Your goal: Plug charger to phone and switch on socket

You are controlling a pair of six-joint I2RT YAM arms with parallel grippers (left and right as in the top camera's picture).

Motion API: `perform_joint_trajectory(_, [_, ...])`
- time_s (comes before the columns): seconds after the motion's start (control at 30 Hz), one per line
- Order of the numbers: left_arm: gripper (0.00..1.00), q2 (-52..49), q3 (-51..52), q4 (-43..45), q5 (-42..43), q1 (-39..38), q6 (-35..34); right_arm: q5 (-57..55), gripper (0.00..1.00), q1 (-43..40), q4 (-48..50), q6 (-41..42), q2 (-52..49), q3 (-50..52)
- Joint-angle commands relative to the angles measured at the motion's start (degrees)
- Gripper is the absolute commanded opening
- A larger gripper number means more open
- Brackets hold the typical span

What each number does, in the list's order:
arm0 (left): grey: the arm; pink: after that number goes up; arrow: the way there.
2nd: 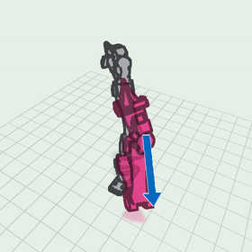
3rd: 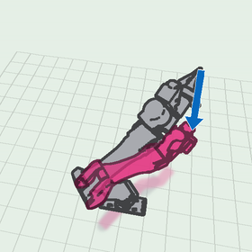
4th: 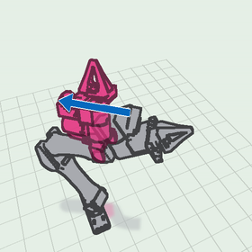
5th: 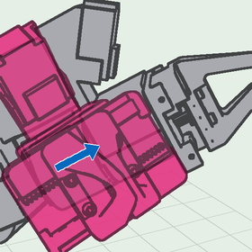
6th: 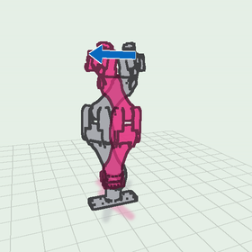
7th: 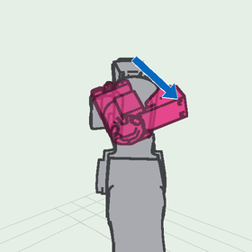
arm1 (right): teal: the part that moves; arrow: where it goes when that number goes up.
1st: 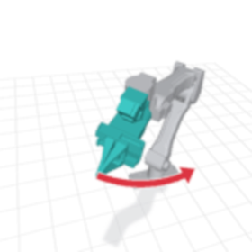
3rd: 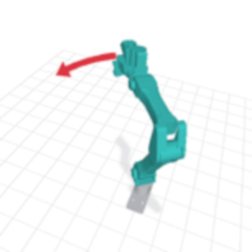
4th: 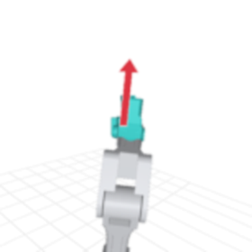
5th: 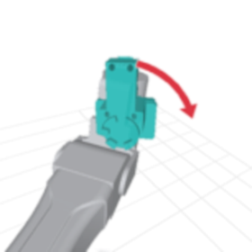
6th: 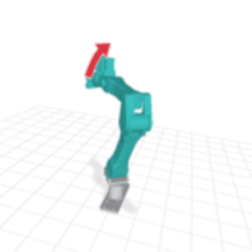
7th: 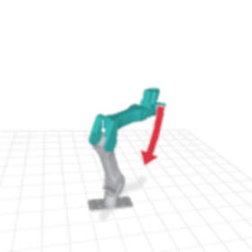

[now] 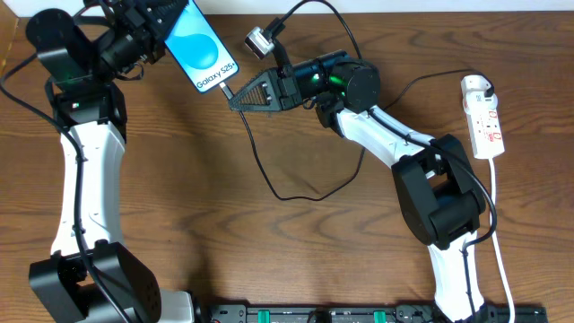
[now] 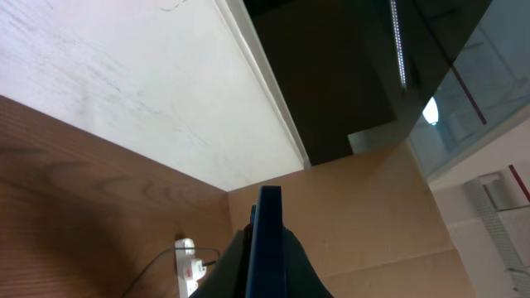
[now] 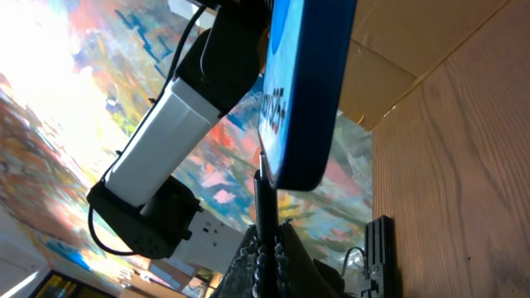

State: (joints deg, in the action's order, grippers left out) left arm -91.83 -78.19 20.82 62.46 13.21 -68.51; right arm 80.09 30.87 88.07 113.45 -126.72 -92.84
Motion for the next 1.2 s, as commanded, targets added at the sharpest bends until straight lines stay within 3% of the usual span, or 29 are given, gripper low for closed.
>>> perform_joint_trajectory(0.0, [0.07,0.2,-0.6,0.4,1.3,-0.8,0.7,-2.1,0.01,-0.2,2.2,-0.8,0.8,-1.3])
perform_joint_trajectory(1.17, [0.07,0.2,-0.6,0.7,0.5,-0.8,2.6,-8.0,0.01,-0.8,-2.2,-0.8,0.8,-1.3])
